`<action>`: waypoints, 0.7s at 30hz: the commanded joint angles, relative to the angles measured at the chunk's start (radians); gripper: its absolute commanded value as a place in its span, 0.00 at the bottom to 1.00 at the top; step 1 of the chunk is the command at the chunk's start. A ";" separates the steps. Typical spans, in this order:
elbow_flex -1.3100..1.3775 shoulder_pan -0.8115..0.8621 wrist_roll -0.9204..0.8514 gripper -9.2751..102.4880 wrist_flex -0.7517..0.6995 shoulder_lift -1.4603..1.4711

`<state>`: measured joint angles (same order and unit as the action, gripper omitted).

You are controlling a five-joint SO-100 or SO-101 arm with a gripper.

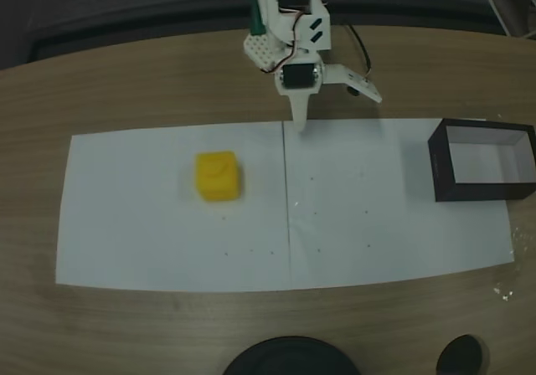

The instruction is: Grab a yellow square and put it in the box.

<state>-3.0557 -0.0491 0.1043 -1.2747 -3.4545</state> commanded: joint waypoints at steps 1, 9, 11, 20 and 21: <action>0.055 0.000 -0.002 0.08 -0.015 -0.021; 0.055 0.000 -0.002 0.08 -0.015 -0.021; 0.055 0.000 -0.002 0.08 -0.015 -0.021; 0.054 -0.002 0.003 0.08 -0.006 -0.021; 0.051 -0.002 0.005 0.08 0.005 -0.021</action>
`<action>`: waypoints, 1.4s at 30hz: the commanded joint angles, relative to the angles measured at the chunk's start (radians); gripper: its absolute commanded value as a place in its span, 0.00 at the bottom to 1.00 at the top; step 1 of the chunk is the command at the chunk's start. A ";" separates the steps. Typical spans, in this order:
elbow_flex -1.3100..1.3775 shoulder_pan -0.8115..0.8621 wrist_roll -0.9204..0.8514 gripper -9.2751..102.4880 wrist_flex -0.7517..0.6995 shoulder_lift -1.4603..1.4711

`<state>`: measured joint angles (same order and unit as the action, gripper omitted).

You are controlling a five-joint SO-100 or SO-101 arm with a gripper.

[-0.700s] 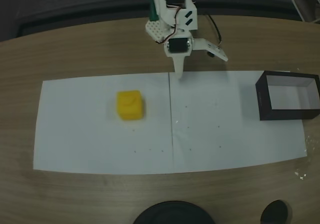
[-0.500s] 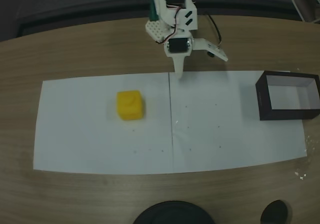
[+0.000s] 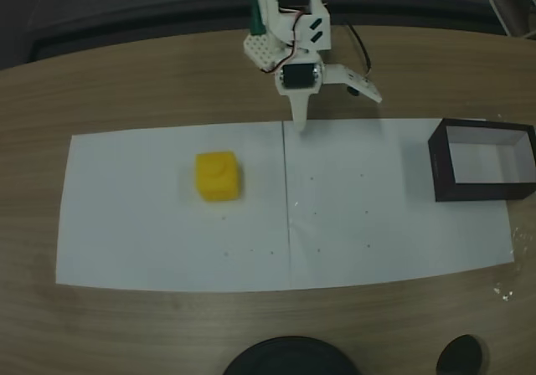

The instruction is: Grab a yellow square and put it in the box.

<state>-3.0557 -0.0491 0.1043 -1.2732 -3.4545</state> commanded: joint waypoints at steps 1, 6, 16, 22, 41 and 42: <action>0.049 0.000 0.005 0.09 0.031 -0.021; 0.072 0.048 0.003 0.08 0.199 -0.023; 0.209 0.202 -0.003 0.09 0.453 -0.023; 0.402 0.417 -0.005 0.22 0.525 -0.006; 0.994 0.583 -0.319 0.42 -0.037 1.129; 1.040 0.583 -0.336 0.43 -0.077 1.212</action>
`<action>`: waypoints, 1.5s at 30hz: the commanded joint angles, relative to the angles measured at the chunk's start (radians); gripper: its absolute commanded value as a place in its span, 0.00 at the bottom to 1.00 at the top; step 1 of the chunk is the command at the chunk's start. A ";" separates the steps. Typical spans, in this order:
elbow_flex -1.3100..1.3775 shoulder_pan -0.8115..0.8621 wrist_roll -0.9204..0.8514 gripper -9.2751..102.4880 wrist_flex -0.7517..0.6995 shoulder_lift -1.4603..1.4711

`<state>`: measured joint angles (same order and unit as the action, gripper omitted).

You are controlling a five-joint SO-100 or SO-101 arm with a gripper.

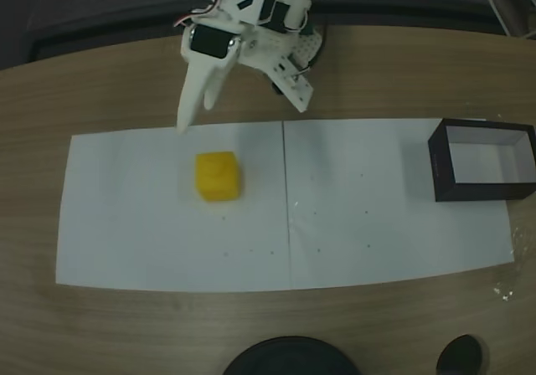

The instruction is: Grab a yellow square and put it in the box.

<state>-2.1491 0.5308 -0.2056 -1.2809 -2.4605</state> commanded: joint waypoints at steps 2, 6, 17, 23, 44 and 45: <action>0.221 0.003 -0.058 0.45 -0.132 0.374; 0.368 0.003 -0.094 0.46 -0.187 0.643; 0.545 -0.011 -0.135 0.45 -0.184 1.003; 0.548 -0.038 -0.137 0.34 -0.153 1.081; 0.960 -0.920 0.046 0.14 -0.314 0.572; 0.963 -0.996 0.061 0.14 -0.319 0.541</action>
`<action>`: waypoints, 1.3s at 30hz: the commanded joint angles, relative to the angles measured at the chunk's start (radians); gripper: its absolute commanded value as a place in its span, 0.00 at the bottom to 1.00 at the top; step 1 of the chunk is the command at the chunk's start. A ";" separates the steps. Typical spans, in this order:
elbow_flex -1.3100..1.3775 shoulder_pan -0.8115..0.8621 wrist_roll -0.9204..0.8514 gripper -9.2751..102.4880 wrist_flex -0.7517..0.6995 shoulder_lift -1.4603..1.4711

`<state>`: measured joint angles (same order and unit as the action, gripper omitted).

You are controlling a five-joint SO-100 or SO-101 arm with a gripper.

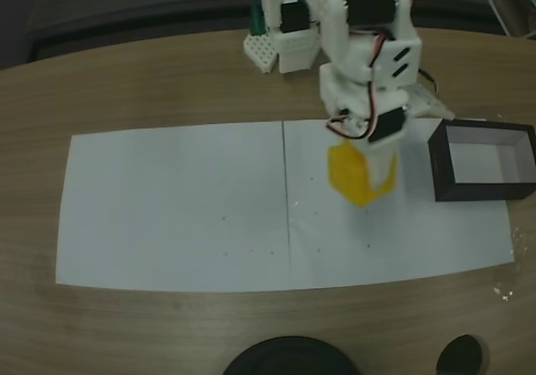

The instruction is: Grab a yellow square and put it in the box.

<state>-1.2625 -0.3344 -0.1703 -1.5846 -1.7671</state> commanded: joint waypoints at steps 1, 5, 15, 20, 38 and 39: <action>0.074 -0.201 0.037 0.14 -0.015 -0.173; 0.072 -0.399 0.057 0.14 0.000 -0.173; 0.086 -0.480 0.061 0.14 0.308 0.021; 0.083 -0.511 0.121 0.14 0.354 0.095; 0.084 -0.661 0.137 0.14 0.453 0.232; 0.084 -0.661 0.137 0.14 0.453 0.232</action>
<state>-1.2456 -0.9940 -0.0307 -1.1536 -1.5048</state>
